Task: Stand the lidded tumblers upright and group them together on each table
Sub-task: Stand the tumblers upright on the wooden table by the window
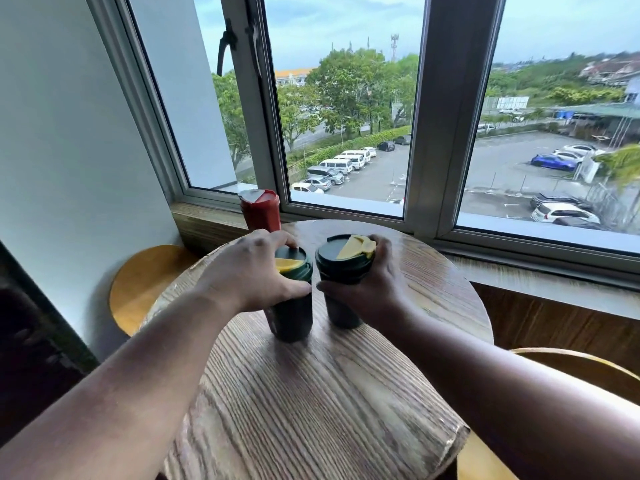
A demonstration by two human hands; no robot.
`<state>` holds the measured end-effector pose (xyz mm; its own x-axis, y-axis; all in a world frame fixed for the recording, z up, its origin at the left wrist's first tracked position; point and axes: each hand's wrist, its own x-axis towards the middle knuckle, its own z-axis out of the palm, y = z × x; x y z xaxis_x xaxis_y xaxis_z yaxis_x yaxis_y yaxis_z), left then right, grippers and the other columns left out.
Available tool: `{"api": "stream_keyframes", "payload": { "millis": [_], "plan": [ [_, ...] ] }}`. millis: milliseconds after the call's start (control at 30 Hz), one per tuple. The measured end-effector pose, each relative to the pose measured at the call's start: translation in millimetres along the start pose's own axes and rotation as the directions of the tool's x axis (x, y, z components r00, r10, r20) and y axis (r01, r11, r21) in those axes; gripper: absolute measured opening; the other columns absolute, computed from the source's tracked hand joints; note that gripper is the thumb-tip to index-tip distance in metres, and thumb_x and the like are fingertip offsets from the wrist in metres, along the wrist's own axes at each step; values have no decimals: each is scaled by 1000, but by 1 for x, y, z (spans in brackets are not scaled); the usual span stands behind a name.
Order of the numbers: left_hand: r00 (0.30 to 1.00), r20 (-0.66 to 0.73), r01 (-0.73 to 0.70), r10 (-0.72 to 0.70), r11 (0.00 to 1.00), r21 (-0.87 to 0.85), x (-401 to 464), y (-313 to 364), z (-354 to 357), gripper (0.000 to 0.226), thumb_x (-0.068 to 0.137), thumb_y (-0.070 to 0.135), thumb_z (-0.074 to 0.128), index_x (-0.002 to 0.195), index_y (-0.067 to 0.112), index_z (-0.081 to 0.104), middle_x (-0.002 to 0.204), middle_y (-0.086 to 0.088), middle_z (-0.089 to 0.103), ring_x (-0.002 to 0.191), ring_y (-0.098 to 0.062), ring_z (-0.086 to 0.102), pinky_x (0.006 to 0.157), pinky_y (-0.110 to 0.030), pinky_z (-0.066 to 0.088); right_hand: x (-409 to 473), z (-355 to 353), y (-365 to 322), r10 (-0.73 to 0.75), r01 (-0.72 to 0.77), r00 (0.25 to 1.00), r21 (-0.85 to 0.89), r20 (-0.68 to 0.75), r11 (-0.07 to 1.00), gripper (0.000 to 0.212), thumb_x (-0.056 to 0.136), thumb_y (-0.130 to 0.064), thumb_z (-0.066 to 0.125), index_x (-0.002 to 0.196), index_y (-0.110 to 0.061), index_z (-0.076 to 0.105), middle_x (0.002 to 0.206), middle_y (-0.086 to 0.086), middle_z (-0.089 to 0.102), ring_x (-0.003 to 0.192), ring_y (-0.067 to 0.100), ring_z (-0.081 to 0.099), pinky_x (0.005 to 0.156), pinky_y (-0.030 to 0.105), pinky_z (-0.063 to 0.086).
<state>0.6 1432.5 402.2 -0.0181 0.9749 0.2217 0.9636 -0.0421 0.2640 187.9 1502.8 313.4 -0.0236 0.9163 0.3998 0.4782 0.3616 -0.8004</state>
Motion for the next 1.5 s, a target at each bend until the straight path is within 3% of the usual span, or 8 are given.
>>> {"api": "stream_keyframes", "payload": {
  "millis": [167,367,600,800,967,1233,1433,1500],
  "plan": [
    [1000,11,-29,29,1000,-13,1,-4,6,67,68,61,77,128,41,54,125,4,57,105,-16,54,89,-35,51,-1,8,1,14,-14,1000,57,1,998,113,33,-71,81,127,-30,32,120,-10,48,113,13,51,100,40,48],
    [998,19,-58,59,998,-40,3,-7,8,69,67,60,77,129,42,53,127,6,56,107,-14,54,90,-35,51,-3,-5,-1,-6,2,997,59,74,998,126,35,-72,76,140,-19,33,132,-3,48,123,15,47,107,39,43],
    [995,39,-88,91,993,-79,7,-11,5,67,68,54,80,129,42,53,129,9,55,111,-13,53,94,-33,48,-2,-11,-3,-69,60,992,82,104,995,103,42,-68,77,129,-27,41,122,-5,52,115,15,53,101,41,47],
    [988,72,-133,140,986,-104,7,-15,5,69,70,49,82,132,42,52,136,12,51,117,-9,50,98,-29,45,1,-16,-1,-91,74,984,116,151,990,84,49,-49,88,115,-41,38,105,-24,50,97,-6,53,81,13,41],
    [981,96,-154,167,980,-127,7,-17,4,71,71,44,82,134,42,50,140,14,49,123,-7,48,102,-28,42,1,-17,-3,-89,69,984,127,158,990,82,49,-49,88,115,-42,39,104,-28,50,96,-17,49,76,8,37],
    [973,124,-173,194,972,-161,8,-22,4,72,71,40,83,134,44,49,137,19,49,123,-6,48,105,-28,42,1,-16,-2,-57,29,980,145,191,989,91,42,-60,81,120,-41,39,115,-12,56,109,11,57,97,39,51],
    [969,143,-179,202,971,-158,11,-25,5,75,71,46,81,137,44,47,140,19,47,126,-7,48,109,-32,42,1,-18,-1,-56,21,974,159,219,987,93,43,-59,85,122,-40,40,120,-7,58,113,15,58,100,42,50],
    [965,161,-181,207,970,-162,11,-25,4,77,72,54,79,140,45,45,145,18,45,129,-7,45,111,-35,41,2,-21,-1,-49,3,968,185,245,983,87,53,-50,90,123,-36,42,116,-10,60,109,11,60,98,36,51]
  ]
}}
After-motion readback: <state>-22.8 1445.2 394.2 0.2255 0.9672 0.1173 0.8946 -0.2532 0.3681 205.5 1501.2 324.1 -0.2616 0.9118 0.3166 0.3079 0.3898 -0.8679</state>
